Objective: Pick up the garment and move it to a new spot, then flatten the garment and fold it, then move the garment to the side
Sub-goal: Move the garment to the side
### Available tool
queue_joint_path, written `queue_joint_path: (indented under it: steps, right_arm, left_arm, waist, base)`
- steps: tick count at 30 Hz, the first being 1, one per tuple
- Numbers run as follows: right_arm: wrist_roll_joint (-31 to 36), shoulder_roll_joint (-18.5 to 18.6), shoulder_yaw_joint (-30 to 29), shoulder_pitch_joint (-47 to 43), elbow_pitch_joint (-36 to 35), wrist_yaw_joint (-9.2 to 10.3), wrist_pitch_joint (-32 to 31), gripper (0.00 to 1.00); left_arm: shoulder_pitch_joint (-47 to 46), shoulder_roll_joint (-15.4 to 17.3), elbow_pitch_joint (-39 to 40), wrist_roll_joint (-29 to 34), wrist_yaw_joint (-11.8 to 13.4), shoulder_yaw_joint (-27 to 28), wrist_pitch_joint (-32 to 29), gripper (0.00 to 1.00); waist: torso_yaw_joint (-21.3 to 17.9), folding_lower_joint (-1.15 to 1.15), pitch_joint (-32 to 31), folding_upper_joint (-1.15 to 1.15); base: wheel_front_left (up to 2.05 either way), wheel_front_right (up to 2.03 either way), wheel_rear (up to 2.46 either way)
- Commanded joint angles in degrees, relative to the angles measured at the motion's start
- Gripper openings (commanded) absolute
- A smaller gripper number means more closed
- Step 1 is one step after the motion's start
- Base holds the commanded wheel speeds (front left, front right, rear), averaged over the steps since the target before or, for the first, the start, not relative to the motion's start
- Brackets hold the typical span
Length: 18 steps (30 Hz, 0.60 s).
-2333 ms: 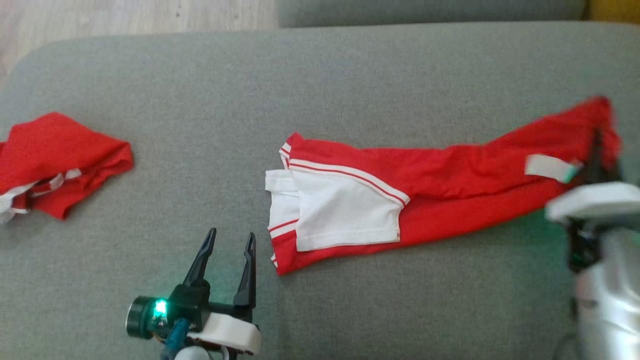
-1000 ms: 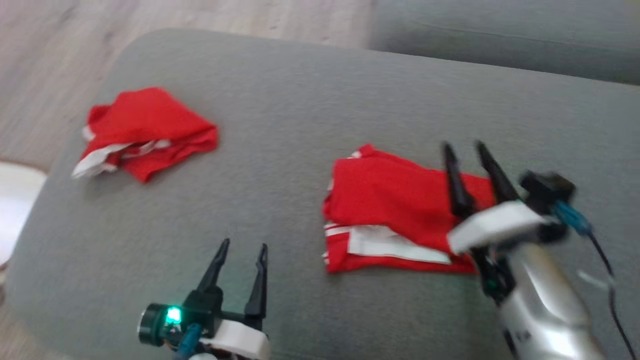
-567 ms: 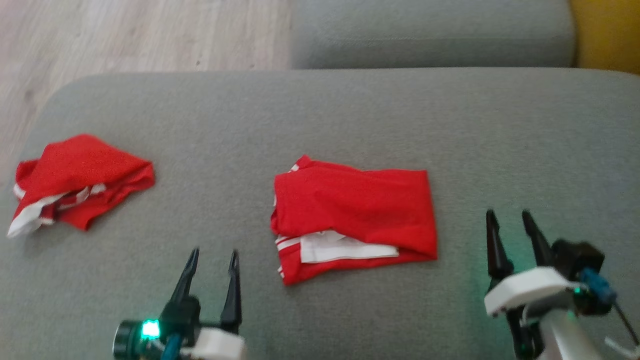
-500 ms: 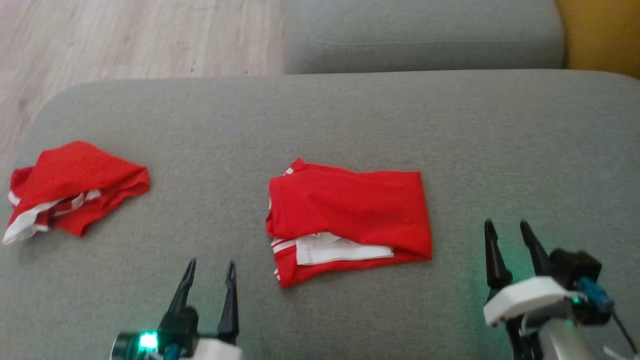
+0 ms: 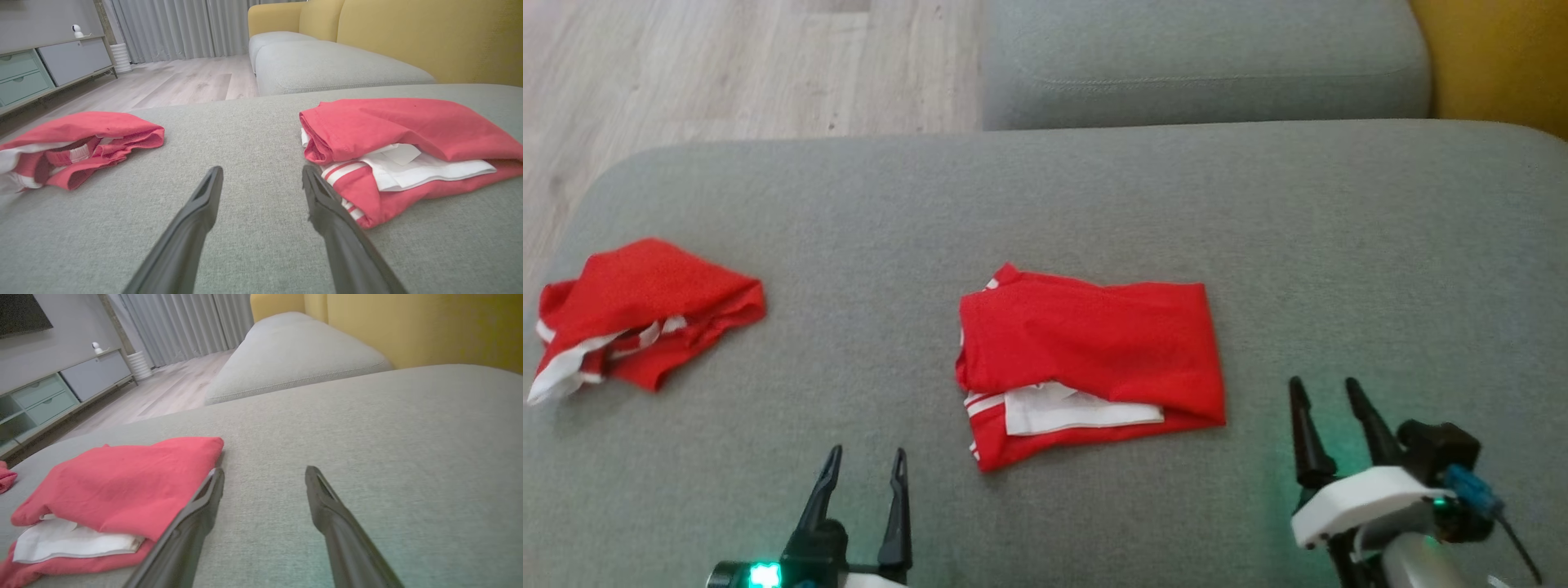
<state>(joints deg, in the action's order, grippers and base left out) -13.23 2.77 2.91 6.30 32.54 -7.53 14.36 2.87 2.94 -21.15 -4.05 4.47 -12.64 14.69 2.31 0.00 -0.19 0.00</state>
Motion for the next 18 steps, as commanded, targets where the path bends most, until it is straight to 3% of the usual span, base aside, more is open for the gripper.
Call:
queue_joint_path:
  steps: [1,6,11,18]
  right_arm:
    - [-0.64,0.11,2.41,3.02,-0.99,0.04,0.63,1.00]
    - [-2.15,0.11,5.45,9.05,3.72,0.04,0.63,1.00]
    - [-1.86,0.11,6.15,15.76,13.71,0.04,0.63,1.00]
    - [-2.93,0.10,6.93,18.60,24.55,0.04,0.63,1.00]
  left_arm:
    - [-2.40,-0.06,1.71,0.08,-0.29,1.33,0.30,1.00]
    - [-4.26,-0.06,1.56,-0.52,-0.87,-1.34,0.30,1.00]
    - [-6.18,-0.06,0.71,-1.07,-1.24,-3.66,0.30,1.00]
    - [-7.03,-0.06,0.45,-1.37,-1.35,-4.15,0.30,1.00]
  waist:
    - [1.08,0.00,0.94,0.00]
    - [4.33,0.00,4.69,0.00]
    - [8.21,0.00,8.16,0.00]
    - [10.17,0.00,9.36,0.00]
  base:
    - [0.00,0.00,0.00]
    - [0.00,0.00,0.00]
    - [0.00,0.00,0.00]
    - [0.00,0.00,0.00]
